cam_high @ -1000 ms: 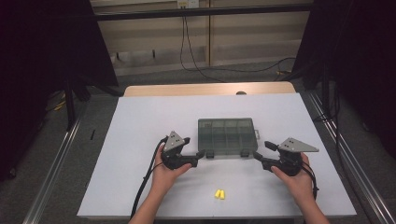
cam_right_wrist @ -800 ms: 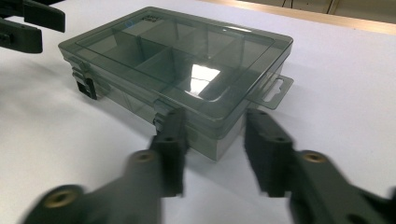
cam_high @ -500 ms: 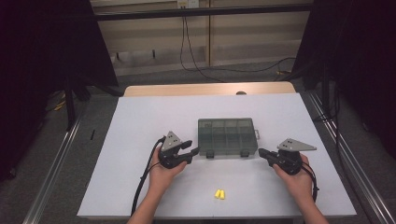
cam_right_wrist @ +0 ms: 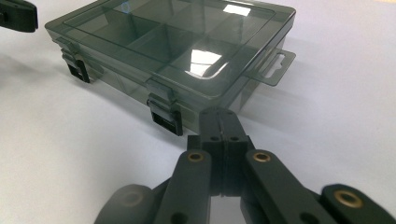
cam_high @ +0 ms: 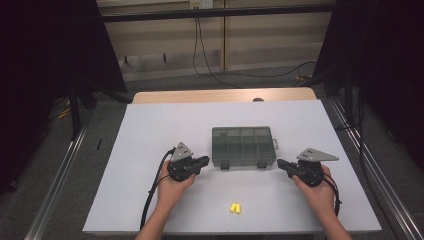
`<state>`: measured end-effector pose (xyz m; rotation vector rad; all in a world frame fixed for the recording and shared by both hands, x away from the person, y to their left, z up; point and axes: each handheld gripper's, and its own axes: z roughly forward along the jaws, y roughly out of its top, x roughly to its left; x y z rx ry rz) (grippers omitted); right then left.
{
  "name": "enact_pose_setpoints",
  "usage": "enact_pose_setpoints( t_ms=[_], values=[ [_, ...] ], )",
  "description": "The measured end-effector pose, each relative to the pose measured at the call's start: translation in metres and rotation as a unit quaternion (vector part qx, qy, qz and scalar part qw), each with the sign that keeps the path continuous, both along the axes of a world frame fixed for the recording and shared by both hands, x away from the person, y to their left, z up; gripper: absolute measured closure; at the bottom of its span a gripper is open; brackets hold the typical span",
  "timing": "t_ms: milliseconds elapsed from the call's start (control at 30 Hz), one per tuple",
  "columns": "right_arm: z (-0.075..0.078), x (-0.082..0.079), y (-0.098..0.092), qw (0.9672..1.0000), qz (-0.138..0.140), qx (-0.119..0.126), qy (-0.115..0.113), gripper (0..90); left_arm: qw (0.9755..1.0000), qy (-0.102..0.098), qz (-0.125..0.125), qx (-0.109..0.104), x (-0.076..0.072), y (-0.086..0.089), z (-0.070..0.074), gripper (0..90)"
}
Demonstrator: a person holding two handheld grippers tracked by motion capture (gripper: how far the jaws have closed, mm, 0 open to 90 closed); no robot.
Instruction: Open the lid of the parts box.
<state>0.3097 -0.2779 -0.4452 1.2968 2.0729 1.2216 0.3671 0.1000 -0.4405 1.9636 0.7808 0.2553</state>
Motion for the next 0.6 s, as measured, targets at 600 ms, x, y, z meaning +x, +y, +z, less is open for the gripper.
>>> enact_pose_setpoints(
  t_ms=[600],
  values=[
    [-0.0071, 0.0071, 0.0039, 0.9995, 0.000, -0.022, 0.021, 90.0, 0.9989, 0.041, -0.002, 0.020, 0.0031, -0.0075, -0.0087, 90.0]
  ],
)
